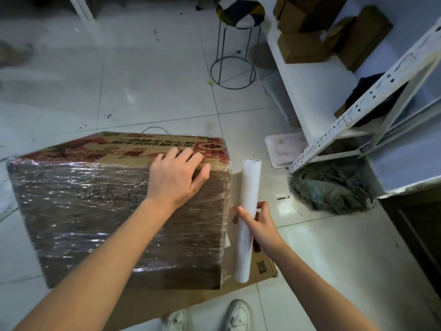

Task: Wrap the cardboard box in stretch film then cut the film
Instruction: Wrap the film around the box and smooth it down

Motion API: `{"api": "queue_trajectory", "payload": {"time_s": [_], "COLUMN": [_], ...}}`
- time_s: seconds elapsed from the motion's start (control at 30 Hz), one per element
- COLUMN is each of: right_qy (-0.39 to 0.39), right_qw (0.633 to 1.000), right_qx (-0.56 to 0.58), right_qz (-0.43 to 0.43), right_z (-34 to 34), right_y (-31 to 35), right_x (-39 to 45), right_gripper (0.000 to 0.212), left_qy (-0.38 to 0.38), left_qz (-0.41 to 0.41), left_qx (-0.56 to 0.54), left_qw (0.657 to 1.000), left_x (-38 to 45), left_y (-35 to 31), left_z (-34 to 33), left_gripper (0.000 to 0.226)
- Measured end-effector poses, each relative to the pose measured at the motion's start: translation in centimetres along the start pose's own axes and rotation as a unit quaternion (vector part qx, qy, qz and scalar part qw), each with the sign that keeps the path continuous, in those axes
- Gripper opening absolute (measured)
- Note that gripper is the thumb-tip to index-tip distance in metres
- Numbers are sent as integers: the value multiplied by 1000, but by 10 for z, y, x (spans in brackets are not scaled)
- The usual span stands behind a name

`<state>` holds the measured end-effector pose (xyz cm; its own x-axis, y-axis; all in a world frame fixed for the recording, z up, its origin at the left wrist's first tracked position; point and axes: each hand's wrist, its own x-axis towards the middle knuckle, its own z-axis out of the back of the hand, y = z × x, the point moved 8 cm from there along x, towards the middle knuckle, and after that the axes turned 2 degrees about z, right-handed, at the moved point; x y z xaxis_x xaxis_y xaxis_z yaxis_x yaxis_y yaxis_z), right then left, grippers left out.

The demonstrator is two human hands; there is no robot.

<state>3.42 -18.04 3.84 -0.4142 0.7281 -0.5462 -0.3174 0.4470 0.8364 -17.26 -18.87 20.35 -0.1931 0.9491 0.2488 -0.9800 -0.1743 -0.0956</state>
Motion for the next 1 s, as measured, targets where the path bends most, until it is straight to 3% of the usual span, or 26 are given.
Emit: {"api": "queue_trajectory", "payload": {"time_s": [0.17, 0.27, 0.43, 0.57, 0.77, 1.0], "right_qy": [35, 57, 75, 119, 128, 172], "right_qw": [999, 998, 997, 993, 988, 983], "right_qx": [36, 17, -5, -21, -79, -54], "right_qz": [-14, 0, -5, -10, 21, -38], "right_z": [10, 9, -6, -23, -24, -22], "right_y": [-4, -4, -6, 0, 23, 26], "right_x": [8, 16, 30, 34, 35, 42], "right_gripper": [56, 63, 53, 66, 53, 57], "left_qy": [-37, -55, -70, -83, -83, -81], "left_qz": [-3, -2, -7, -8, 0, 2], "left_qx": [-5, -11, -28, -36, -63, -56], "left_qw": [999, 998, 997, 996, 995, 995], "left_x": [-6, -11, -18, -22, -10, -1], "left_y": [-6, -7, -8, -7, 0, 3], "left_z": [5, 9, 9, 9, 6, 4], "left_gripper": [46, 45, 44, 42, 40, 40]}}
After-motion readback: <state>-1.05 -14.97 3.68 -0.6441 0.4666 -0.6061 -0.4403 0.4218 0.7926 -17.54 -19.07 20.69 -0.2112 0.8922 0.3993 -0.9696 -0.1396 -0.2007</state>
